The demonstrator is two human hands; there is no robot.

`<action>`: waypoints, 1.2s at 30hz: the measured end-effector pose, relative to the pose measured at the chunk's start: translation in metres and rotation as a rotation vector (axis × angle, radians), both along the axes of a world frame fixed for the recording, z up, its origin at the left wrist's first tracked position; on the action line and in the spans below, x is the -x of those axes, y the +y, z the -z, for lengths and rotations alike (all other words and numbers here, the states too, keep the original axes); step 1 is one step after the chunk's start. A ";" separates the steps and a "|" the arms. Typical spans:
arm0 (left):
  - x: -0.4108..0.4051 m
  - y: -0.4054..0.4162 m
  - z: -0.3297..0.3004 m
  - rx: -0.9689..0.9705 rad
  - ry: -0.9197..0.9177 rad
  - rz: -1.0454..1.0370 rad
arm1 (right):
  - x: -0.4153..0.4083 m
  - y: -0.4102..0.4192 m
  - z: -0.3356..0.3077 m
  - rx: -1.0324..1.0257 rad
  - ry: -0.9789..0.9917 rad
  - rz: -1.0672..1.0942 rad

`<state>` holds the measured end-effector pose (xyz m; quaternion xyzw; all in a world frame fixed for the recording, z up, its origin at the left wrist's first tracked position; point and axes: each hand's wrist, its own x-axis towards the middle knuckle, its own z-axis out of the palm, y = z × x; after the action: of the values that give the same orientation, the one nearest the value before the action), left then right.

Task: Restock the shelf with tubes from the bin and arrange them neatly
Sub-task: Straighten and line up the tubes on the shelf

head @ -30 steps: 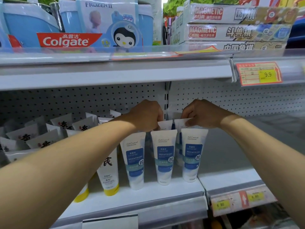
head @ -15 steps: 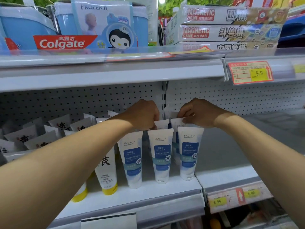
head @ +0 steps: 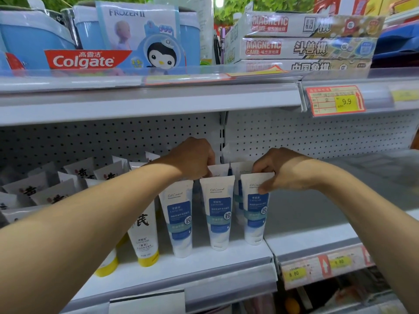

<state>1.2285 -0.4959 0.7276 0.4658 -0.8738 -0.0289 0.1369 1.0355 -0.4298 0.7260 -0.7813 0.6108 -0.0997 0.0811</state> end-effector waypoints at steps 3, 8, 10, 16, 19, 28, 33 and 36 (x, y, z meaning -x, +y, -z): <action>-0.004 0.002 -0.005 -0.011 0.052 -0.013 | 0.001 -0.001 0.003 0.018 -0.032 0.016; -0.018 0.009 -0.020 0.011 0.073 -0.022 | -0.002 -0.003 0.007 0.030 -0.083 0.035; -0.025 0.010 -0.023 0.035 0.053 -0.034 | -0.002 -0.003 0.008 0.031 -0.073 0.039; -0.047 0.012 -0.023 0.013 0.055 -0.072 | -0.011 0.008 -0.004 0.166 -0.047 0.065; -0.057 0.015 -0.026 0.016 0.066 -0.082 | -0.029 0.015 -0.012 0.282 -0.101 -0.007; -0.112 0.012 -0.033 -0.061 -0.037 -0.125 | -0.102 -0.037 -0.020 0.181 0.005 -0.300; -0.128 0.001 -0.019 -0.112 -0.179 -0.089 | -0.125 -0.059 -0.016 0.134 0.052 -0.332; -0.130 -0.008 -0.011 -0.089 -0.177 -0.060 | -0.130 -0.067 -0.009 0.120 0.109 -0.323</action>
<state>1.3581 -0.5038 0.7382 0.4979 -0.8660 -0.0222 0.0394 1.1652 -0.4970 0.7351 -0.8770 0.4736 -0.0792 0.0163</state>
